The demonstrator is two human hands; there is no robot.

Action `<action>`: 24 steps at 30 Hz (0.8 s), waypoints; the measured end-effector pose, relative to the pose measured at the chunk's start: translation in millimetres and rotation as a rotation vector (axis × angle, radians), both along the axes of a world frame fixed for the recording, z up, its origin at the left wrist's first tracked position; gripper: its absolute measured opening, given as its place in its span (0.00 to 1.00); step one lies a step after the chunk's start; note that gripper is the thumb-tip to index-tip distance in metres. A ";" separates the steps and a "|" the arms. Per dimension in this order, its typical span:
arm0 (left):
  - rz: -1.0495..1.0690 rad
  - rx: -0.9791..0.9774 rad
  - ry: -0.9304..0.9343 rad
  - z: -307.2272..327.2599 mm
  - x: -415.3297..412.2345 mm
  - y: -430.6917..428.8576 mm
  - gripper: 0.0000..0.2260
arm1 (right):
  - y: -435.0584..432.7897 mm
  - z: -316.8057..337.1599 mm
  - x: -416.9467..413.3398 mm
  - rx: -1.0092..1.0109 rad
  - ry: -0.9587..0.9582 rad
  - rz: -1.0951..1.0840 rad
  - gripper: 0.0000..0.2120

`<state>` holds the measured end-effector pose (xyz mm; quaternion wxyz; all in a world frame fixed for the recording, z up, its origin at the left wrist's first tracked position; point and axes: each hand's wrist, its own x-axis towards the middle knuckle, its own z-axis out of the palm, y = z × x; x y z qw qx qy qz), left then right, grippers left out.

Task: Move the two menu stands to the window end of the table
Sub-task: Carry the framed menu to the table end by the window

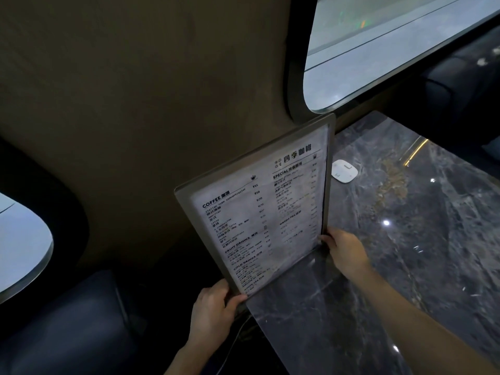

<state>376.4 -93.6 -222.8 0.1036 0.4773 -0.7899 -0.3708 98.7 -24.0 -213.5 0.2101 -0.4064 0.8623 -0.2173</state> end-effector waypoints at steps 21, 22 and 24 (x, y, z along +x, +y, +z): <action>0.164 -0.043 0.049 -3.3 -10.0 -57.7 0.05 | -72.5 -4.3 -4.8 -0.055 0.048 0.002 0.10; 0.193 -0.024 0.048 -3.5 -11.0 -61.7 0.05 | -76.7 -4.5 -5.1 -0.053 0.043 0.009 0.11; 0.207 -0.010 0.029 -4.2 -12.7 -67.3 0.05 | -84.4 -4.9 -5.9 -0.059 0.041 0.007 0.11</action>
